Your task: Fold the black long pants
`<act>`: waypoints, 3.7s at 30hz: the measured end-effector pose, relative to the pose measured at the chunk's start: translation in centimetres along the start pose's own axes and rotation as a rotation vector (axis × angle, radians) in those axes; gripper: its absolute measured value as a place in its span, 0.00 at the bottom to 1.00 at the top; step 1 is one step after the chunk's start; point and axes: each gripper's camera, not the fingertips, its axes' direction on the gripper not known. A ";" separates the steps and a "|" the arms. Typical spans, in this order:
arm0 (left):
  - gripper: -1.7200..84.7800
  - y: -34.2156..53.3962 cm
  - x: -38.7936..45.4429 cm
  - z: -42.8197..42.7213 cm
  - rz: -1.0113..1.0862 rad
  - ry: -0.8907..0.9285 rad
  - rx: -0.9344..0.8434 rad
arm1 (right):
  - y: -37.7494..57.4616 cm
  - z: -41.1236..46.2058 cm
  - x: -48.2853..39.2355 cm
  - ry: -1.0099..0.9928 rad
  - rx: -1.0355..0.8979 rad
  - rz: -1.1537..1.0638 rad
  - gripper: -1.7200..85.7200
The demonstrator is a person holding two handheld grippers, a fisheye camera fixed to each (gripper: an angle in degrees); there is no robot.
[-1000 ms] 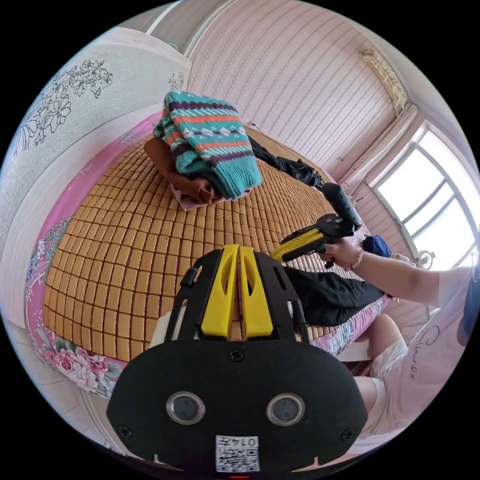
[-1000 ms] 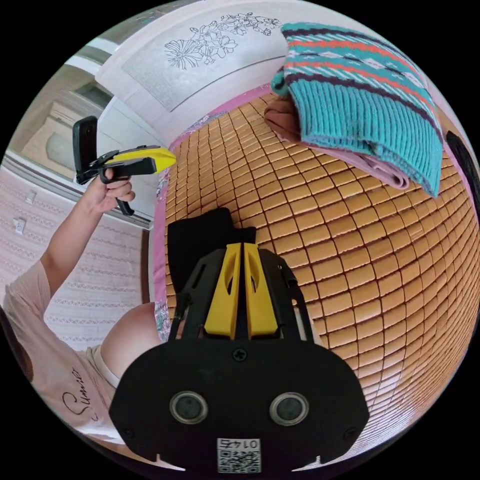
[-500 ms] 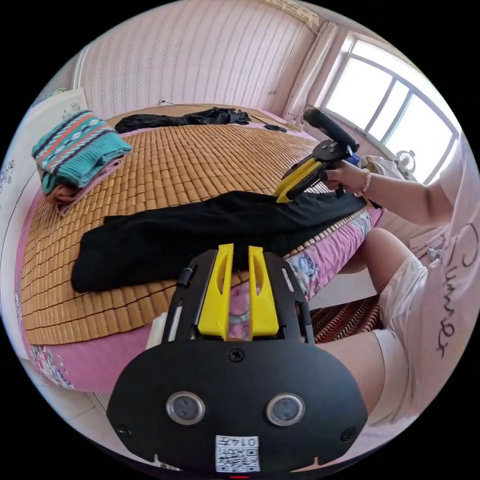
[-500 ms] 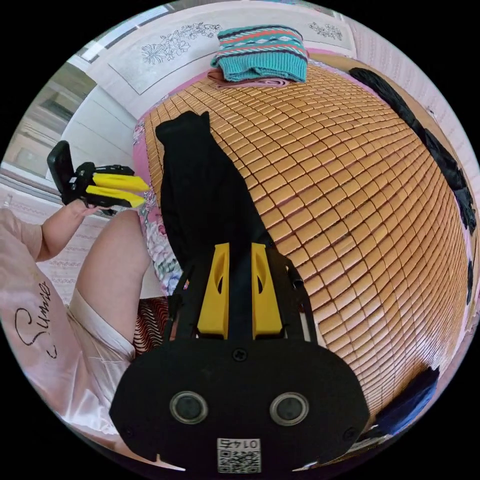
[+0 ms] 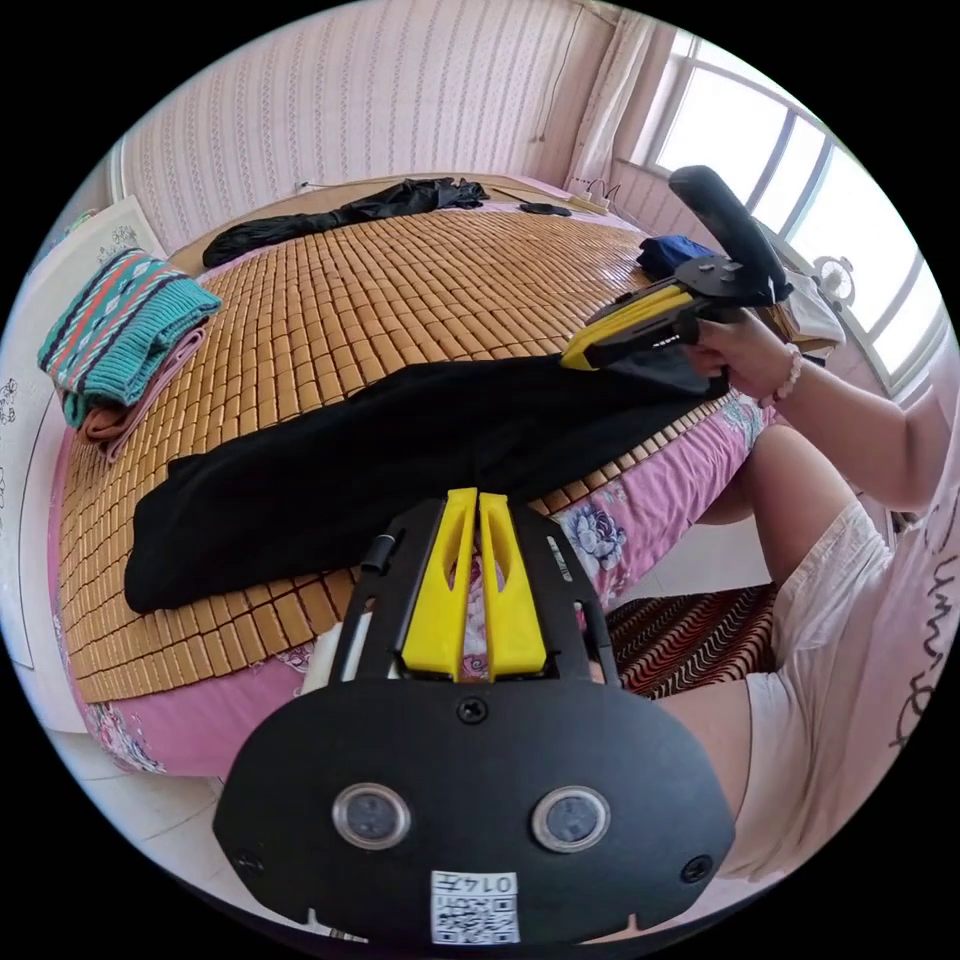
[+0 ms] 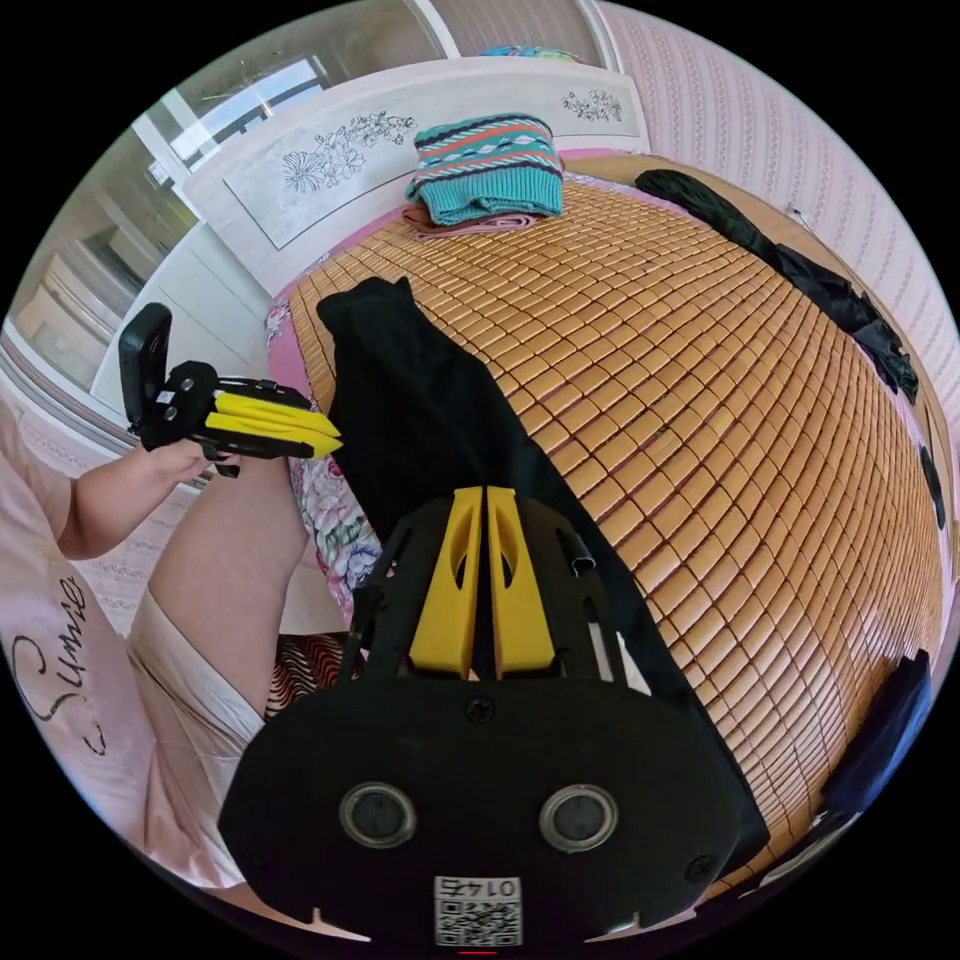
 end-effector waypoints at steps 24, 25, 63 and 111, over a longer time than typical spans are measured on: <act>0.01 1.4 2.0 -0.3 -0.047 0.011 0.078 | 9.0 -4.9 -2.0 -0.364 0.102 0.113 0.05; 0.01 1.4 1.4 -0.8 -0.065 -0.012 0.083 | 9.5 -6.3 -2.6 -0.346 0.117 0.079 0.04; 0.06 -6.3 4.6 -3.3 0.040 -0.199 -0.092 | 34.5 -28.8 4.5 0.409 0.028 0.664 0.11; 0.02 -7.9 8.5 -1.0 0.037 0.023 -0.128 | 33.4 -33.2 13.6 0.646 0.006 0.807 0.07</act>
